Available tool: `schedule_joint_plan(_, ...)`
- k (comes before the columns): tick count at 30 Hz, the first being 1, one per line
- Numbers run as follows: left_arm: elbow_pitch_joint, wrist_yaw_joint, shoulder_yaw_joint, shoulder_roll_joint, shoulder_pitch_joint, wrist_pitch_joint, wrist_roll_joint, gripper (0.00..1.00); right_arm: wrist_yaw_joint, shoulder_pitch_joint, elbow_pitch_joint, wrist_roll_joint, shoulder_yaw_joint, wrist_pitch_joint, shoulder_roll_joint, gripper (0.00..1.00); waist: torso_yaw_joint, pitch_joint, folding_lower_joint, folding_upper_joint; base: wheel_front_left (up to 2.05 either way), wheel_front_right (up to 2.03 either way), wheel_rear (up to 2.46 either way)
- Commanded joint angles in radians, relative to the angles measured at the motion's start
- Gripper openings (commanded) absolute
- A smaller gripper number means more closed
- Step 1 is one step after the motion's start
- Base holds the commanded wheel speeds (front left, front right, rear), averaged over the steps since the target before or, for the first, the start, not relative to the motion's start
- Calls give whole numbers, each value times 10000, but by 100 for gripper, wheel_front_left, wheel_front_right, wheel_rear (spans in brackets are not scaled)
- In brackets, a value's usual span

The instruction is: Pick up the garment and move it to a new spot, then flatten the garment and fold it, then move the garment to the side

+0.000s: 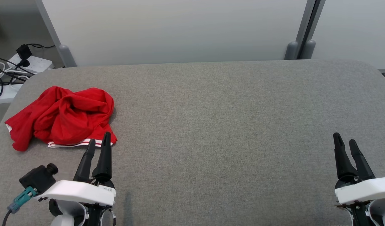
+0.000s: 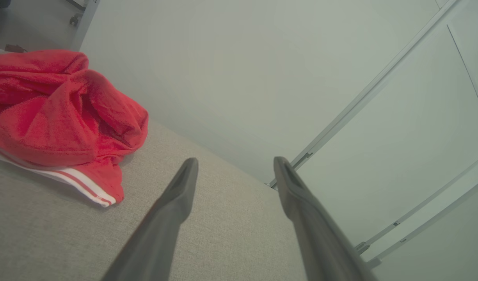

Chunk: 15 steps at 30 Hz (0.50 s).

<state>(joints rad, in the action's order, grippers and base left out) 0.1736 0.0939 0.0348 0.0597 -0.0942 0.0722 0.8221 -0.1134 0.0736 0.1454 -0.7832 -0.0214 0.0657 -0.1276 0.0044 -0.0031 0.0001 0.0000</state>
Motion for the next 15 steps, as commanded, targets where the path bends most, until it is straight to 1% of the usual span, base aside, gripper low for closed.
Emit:
schedule_joint_plan(1, -291, -54, -129, 197, -619, 75, -211, 100, -85, 377, -321, 206, 122, 145, -190, 100, 0, 0, -1, 0, 0, 0, 0)
schedule_joint_plan(15, -56, -422, 172, 376, -463, 487, -2102, 100, -105, 153, -30, 2311, 240, 519, -166, 100, 17, -34, -1, 0, 0, 0, 0)
